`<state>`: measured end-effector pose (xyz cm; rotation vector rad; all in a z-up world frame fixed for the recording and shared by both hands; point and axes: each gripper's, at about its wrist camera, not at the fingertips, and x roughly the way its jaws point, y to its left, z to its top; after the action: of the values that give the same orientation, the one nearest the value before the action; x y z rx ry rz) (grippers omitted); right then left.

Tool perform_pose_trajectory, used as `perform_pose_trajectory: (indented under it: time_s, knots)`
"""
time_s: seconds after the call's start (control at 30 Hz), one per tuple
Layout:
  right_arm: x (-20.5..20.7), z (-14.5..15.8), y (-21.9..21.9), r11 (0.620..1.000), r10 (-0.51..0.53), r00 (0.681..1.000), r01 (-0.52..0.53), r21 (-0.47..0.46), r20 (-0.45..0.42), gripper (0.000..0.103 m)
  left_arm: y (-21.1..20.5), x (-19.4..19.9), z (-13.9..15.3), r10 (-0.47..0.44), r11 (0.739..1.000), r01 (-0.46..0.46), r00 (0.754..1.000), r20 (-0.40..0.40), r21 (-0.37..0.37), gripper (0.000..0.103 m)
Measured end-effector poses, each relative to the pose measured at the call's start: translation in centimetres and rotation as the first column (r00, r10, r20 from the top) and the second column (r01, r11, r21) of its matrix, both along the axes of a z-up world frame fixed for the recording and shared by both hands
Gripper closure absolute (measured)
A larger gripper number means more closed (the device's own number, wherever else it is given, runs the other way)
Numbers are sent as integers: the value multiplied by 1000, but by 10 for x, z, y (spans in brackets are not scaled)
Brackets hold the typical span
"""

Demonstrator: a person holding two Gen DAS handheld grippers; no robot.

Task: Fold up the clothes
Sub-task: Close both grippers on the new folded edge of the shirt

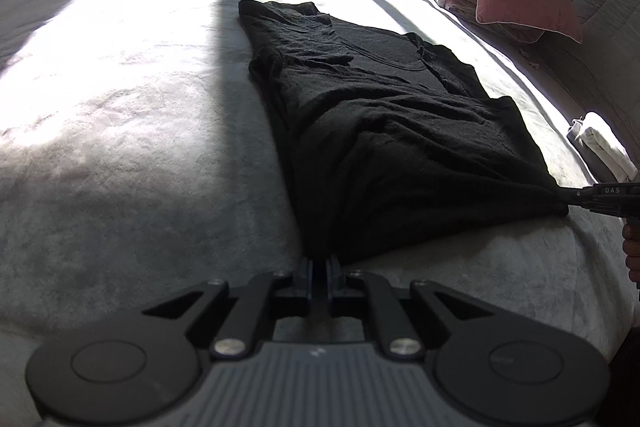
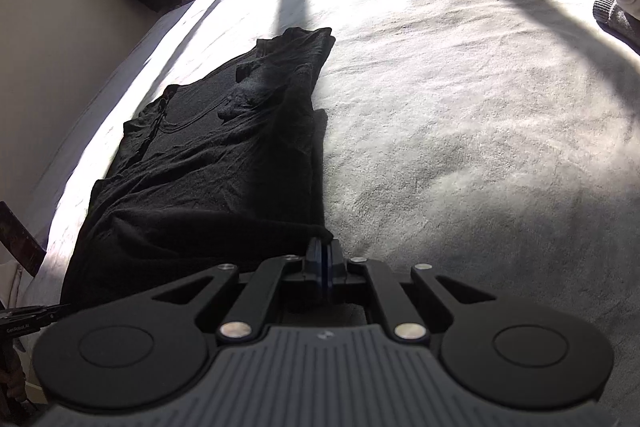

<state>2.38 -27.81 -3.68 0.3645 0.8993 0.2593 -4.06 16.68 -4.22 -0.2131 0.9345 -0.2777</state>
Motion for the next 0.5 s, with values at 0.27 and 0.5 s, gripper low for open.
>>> perform_pose_trajectory:
  time_s: [0.27, 0.5]
  knots:
    - [-23, 2, -26, 989, -63, 998, 61, 134, 10, 53, 18, 4, -7, 50, 964, -67, 996, -72, -257, 42]
    - [-30, -7, -19, 980, -26, 1000, 28, 195, -12, 53, -3, 12, -13, 49, 966, -53, 999, -21, -251, 20]
